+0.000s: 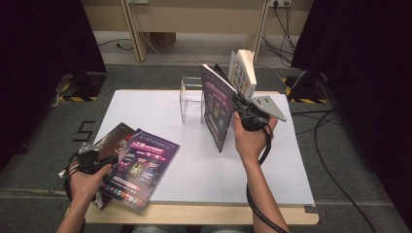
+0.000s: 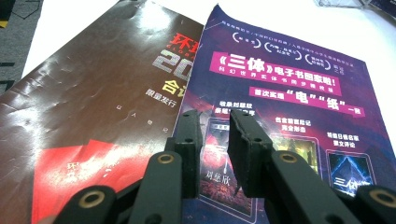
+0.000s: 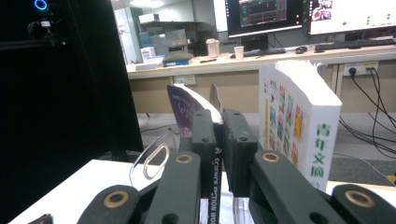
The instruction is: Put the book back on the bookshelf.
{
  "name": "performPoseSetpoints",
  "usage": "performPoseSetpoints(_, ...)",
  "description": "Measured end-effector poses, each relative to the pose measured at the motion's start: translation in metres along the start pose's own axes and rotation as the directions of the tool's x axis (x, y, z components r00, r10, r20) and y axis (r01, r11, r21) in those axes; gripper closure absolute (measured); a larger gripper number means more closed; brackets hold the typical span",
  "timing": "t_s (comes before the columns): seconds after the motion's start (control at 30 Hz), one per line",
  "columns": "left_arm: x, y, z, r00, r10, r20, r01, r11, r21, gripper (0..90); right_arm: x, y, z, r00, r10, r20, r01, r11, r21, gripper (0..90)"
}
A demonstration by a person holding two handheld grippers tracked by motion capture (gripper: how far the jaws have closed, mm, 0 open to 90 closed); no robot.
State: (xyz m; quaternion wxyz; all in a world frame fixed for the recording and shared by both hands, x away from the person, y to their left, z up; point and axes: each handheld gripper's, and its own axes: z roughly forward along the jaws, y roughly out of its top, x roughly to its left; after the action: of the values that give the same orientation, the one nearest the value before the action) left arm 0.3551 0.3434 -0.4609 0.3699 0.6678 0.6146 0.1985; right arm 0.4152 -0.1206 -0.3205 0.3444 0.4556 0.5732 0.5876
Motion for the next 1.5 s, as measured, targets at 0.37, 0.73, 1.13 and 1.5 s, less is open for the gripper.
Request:
performPoseSetpoints(0.37,-0.001,0.0,-0.001,1.0,0.001,0.003,-0.001,1.0,-0.003,73.0,-0.002,-0.014,-0.007,0.9996,0.011,-0.028,-0.008,0.995,0.098,78.2)
performPoseSetpoints(0.73,-0.001,0.0,-0.001,1.0,-0.001,0.007,0.001,1.0,-0.004,72.7,-0.003,-0.015,0.003,0.9996,0.02,-0.02,-0.016,0.985,0.172,73.2)
performPoseSetpoints(1.13,0.0,0.0,0.0,1.0,-0.002,0.009,0.002,1.0,-0.004,72.4,-0.001,-0.018,0.019,0.9981,0.057,0.026,-0.061,0.969,0.239,76.0)
performPoseSetpoints(1.5,-0.003,0.0,0.001,0.9999,0.01,0.014,-0.01,0.9999,-0.003,72.2,-0.005,-0.013,0.018,0.993,0.05,0.107,-0.078,0.959,0.274,84.4)
